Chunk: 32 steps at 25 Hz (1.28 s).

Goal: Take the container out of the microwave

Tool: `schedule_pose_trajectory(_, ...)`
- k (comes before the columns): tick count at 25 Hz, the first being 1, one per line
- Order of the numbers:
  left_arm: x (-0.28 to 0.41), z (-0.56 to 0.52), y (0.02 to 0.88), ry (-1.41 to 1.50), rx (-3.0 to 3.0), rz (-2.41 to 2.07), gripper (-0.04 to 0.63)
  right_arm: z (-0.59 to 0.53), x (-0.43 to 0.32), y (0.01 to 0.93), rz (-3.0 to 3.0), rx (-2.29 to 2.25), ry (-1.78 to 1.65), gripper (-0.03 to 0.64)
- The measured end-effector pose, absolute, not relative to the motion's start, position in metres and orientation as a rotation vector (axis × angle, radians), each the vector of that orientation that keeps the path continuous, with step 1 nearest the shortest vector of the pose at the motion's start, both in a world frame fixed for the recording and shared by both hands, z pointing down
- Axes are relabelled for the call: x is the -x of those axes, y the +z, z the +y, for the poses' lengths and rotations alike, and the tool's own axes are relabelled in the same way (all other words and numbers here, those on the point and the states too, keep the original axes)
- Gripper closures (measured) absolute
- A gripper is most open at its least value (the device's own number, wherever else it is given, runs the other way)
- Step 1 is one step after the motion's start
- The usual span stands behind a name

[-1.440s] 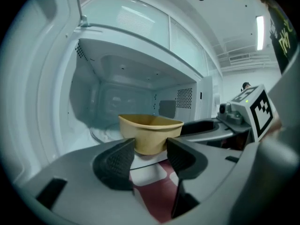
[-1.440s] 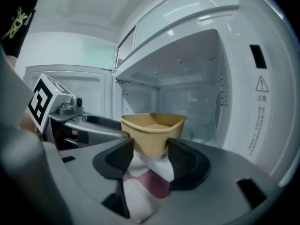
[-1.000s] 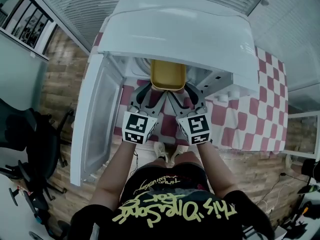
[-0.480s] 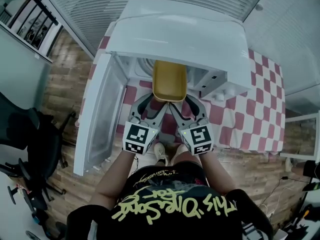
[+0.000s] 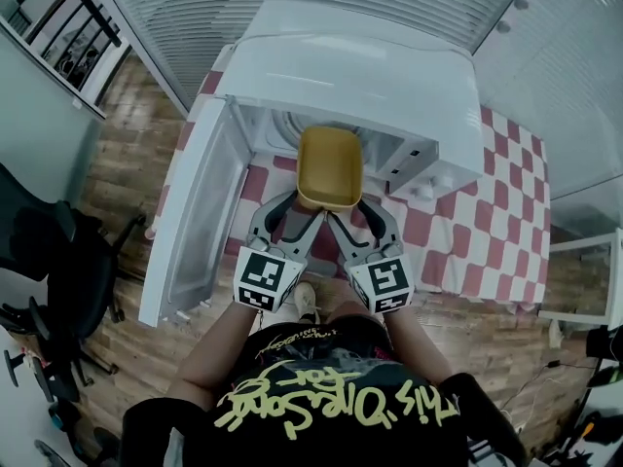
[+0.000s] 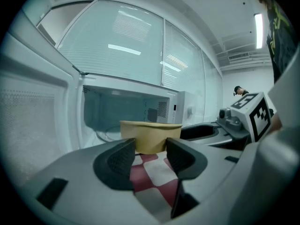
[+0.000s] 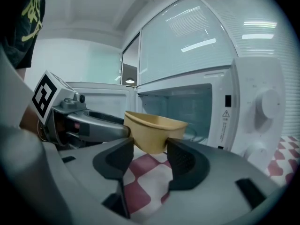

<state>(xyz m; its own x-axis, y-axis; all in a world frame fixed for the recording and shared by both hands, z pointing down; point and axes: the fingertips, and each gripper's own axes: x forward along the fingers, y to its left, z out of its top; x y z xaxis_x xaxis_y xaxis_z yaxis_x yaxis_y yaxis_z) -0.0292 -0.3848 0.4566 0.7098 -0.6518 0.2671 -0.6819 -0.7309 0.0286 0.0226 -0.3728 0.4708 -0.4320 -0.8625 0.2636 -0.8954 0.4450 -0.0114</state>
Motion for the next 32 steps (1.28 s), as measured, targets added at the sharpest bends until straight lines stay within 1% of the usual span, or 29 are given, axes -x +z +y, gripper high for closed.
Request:
schedule_pose_trajectory(18, 0.018, -0.329, 0.439, 0.341, -2.765, -1.247, 0.382, -0.323, -0.032, 0.449, -2.502, -1.431, 0.021, 0.394)
schedule_pose_trajectory(29, 0.011, -0.267, 0.427, 0.321, -2.727, -1.358, 0.382, -0.266, -0.038, 0.434, -2.535, -1.337, -0.109, 0.396)
schedule_pose_trajectory(32, 0.009, -0.246, 0.425, 0.319, -2.708, -1.393, 0.382, -0.245, -0.041, 0.434, -2.545, -1.315, -0.058, 0.396)
